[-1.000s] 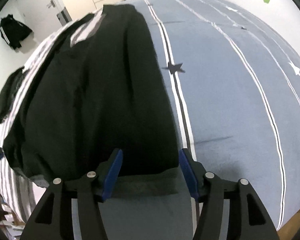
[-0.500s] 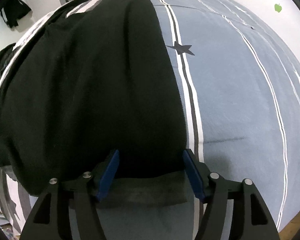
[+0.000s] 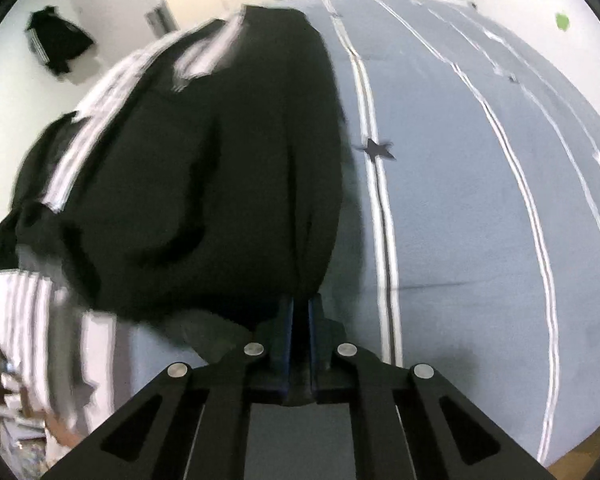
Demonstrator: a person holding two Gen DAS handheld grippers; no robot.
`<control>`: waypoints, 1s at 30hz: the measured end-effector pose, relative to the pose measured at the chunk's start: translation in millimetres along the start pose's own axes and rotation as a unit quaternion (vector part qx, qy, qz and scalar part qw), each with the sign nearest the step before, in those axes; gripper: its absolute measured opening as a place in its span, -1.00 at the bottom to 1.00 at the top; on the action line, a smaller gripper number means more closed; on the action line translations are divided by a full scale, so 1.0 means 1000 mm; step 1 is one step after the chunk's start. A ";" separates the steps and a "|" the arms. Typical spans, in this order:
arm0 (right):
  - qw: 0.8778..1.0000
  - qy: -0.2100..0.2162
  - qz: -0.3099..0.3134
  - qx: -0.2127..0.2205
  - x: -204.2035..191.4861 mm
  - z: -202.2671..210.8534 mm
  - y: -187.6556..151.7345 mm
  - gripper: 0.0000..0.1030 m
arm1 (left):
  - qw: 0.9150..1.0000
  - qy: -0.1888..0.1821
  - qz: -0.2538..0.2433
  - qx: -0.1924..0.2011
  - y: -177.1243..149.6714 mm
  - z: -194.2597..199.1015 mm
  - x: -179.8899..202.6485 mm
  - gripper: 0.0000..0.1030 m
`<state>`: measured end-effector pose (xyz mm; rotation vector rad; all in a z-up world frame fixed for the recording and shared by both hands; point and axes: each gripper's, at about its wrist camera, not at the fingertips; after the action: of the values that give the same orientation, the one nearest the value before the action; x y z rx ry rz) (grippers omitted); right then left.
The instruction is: Fold clothes
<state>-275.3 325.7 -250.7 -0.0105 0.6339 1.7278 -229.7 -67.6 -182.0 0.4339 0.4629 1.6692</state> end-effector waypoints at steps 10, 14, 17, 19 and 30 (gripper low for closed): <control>0.989 0.038 -0.012 -0.140 -0.069 0.015 -0.114 -0.96 | 0.982 0.050 -0.031 -0.180 -0.133 0.045 -0.037 -0.93; 0.989 0.005 -0.047 -0.143 -0.069 -0.006 -0.128 -0.93 | 0.980 0.074 0.028 -0.185 -0.127 0.009 -0.053 -0.83; 0.986 -0.019 -0.073 -0.150 -0.065 -0.024 -0.126 -0.73 | 0.969 0.082 0.095 -0.212 -0.128 -0.016 -0.069 -0.73; 0.987 -0.030 -0.083 -0.133 -0.065 -0.023 -0.121 -0.41 | 0.970 0.082 0.110 -0.203 -0.128 -0.018 -0.072 -0.61; 0.992 -0.061 -0.029 -0.111 -0.077 -0.058 -0.115 0.15 | 0.975 0.071 0.057 -0.201 -0.134 -0.072 -0.048 0.28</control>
<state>-169.1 245.4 -320.2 -0.0779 0.3462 1.7208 -148.4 -101.8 -315.1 0.0415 0.1959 1.8601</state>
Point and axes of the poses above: each gripper's, at about its wrist camera, not at the fingertips, and z roughly against the way its jaws point, x to its right, y to its top, and after that the axes turned 11 degrees about y, right-handed
